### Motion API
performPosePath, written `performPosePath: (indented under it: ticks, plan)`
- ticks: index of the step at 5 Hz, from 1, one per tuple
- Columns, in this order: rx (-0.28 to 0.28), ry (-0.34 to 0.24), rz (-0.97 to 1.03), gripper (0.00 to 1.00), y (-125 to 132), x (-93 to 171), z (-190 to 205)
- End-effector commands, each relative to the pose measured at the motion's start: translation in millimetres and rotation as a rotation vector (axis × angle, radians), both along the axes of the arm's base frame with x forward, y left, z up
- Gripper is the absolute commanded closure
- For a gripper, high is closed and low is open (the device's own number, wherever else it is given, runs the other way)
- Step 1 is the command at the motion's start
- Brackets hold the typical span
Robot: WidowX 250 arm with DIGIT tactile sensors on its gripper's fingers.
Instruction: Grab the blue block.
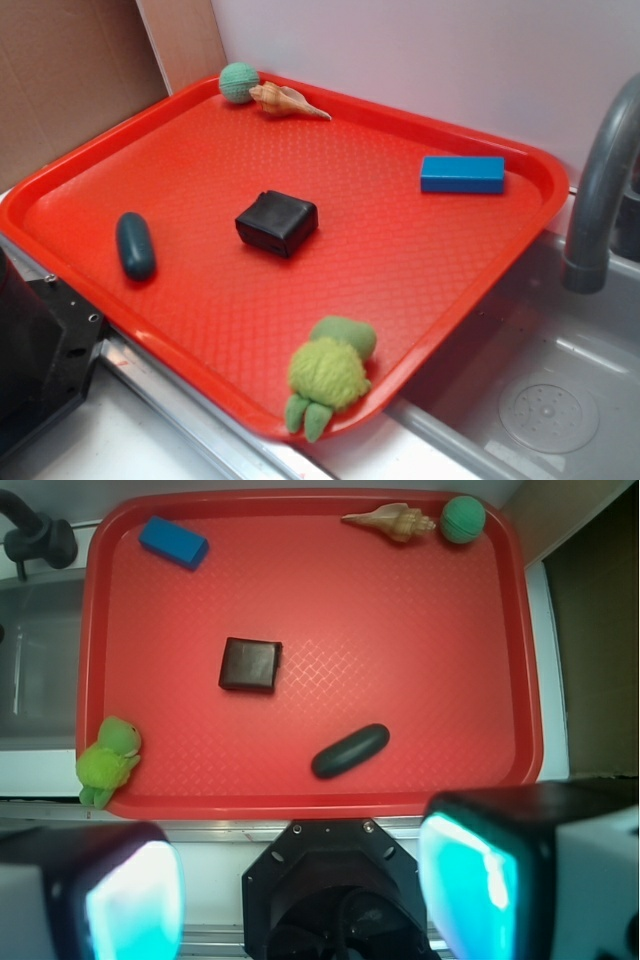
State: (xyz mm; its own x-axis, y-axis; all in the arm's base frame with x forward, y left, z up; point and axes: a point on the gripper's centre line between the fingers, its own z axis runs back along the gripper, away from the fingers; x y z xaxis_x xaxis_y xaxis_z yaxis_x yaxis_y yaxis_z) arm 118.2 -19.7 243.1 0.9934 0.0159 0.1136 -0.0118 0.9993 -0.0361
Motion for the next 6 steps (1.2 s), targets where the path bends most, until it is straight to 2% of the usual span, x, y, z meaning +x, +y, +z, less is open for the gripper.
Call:
performPosePath:
  ticks: [1, 2, 3, 6]
  plan:
    - [0.000, 0.000, 0.000, 0.00, 0, 0, 0]
    - [0.179, 0.038, -0.195, 0.00, -15, 50, -41]
    - [0.232, -0.046, -0.322, 0.00, -25, 83, -66]
    - [0.232, -0.046, -0.322, 0.00, -25, 83, -66]
